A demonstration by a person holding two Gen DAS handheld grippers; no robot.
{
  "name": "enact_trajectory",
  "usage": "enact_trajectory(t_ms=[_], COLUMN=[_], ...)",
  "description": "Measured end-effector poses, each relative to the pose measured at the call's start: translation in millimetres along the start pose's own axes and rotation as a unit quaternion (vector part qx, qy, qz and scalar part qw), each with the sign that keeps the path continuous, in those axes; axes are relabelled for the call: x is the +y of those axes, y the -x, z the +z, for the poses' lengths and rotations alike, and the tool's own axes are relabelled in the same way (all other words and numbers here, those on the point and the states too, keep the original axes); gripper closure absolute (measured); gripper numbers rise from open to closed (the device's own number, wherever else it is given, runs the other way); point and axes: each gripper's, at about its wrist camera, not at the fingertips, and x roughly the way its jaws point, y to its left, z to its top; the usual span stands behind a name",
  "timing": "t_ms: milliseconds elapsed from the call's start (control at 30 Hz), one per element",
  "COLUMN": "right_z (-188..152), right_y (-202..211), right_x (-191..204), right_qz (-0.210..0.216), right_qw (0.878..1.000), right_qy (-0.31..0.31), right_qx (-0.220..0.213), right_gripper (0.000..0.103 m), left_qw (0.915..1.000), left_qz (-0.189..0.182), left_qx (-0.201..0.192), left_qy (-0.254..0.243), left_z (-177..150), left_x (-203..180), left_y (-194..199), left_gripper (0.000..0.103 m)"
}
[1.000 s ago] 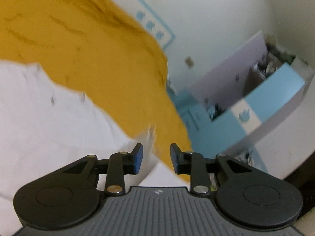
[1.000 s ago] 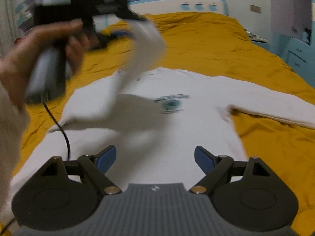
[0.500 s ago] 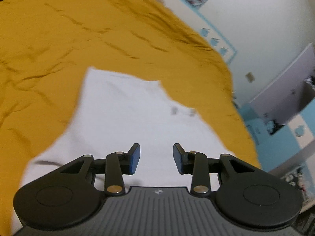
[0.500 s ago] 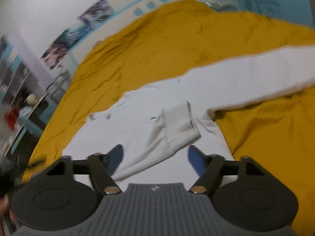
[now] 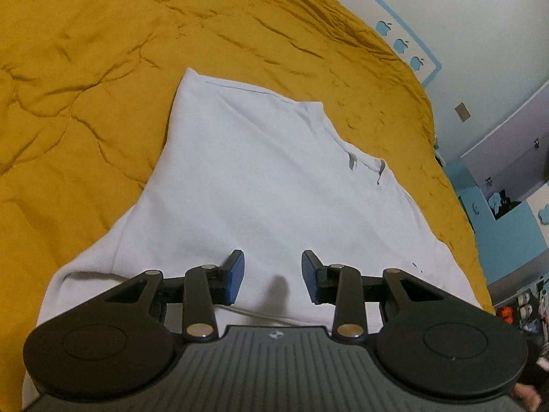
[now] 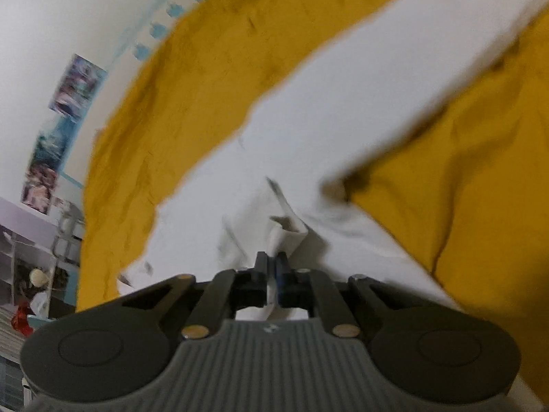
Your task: Fold small clothes
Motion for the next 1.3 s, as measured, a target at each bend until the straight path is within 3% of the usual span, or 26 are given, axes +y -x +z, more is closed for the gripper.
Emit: enact_trajectory(t_ms=[233, 300, 400, 433, 467, 533, 633, 767, 900, 1000, 1067, 1133, 1300], right_z=[-11.3, -12.2, -9.0, -7.1, -8.6, -11.7, -16.3, -19.2, -20.2, -4.3, 10.8, 33.8, 86.5], right_y=[-15.6, -14.6, 4.7, 16.2, 21.0, 23.7, 11.1, -13.8, -27.5, -12.3, 15.5, 48.3, 120.9], right_x=[-15.9, -18.5, -6.5, -0.7, 6.4, 24.0, 35.1, 34.9, 12.6, -2.5, -13.9, -33.7, -101.1], right_qz=[-0.065, -0.057, -0.063, -0.056, -0.047, -0.015, 0.016, -0.01, -0.052, -0.013, 0.017, 0.018, -0.063], right_qw=[0.997, 0.998, 0.997, 0.996, 0.994, 0.991, 0.987, 0.987, 0.987, 0.993, 0.996, 0.998, 0.987], right_qy=[0.022, 0.013, 0.037, 0.062, 0.082, 0.126, 0.156, 0.158, 0.146, 0.107, 0.081, 0.059, 0.015], right_qx=[0.024, 0.024, -0.019, -0.037, -0.049, -0.051, -0.014, 0.023, 0.036, 0.045, 0.016, -0.027, -0.148], right_gripper=[0.103, 0.103, 0.09, 0.075, 0.07, 0.07, 0.07, 0.07, 0.073, 0.073, 0.064, 0.056, 0.056], left_qw=[0.9993, 0.9993, 0.9991, 0.9989, 0.9986, 0.9979, 0.9971, 0.9958, 0.996, 0.9959, 0.9939, 0.9901, 0.9723], left_qz=[0.024, 0.017, -0.003, -0.009, -0.015, -0.022, -0.026, -0.014, -0.007, -0.016, -0.041, -0.07, -0.182], left_qx=[0.018, 0.019, 0.017, 0.019, 0.02, 0.024, 0.036, 0.057, 0.053, 0.049, 0.046, 0.045, 0.046], left_qy=[-0.022, -0.026, -0.038, -0.042, -0.047, -0.056, -0.062, -0.071, -0.071, -0.075, -0.091, -0.112, -0.14], left_z=[-5.7, -3.9, -2.8, -3.1, -4.1, -6.6, -12.4, -20.9, -24.2, -23.6, -26.5, -32.7, -61.4], left_x=[-1.4, -6.0, -17.4, -22.1, -27.5, -36.1, -44.7, -47.4, -45.0, -56.4, -73.6, -96.3, -160.3], left_y=[-12.4, -7.3, 1.0, 1.8, 1.6, -2.1, -12.4, -27.1, -28.6, -21.6, -15.4, -11.6, -12.8], left_gripper=[0.062, 0.062, 0.061, 0.061, 0.06, 0.059, 0.059, 0.057, 0.056, 0.056, 0.055, 0.054, 0.052])
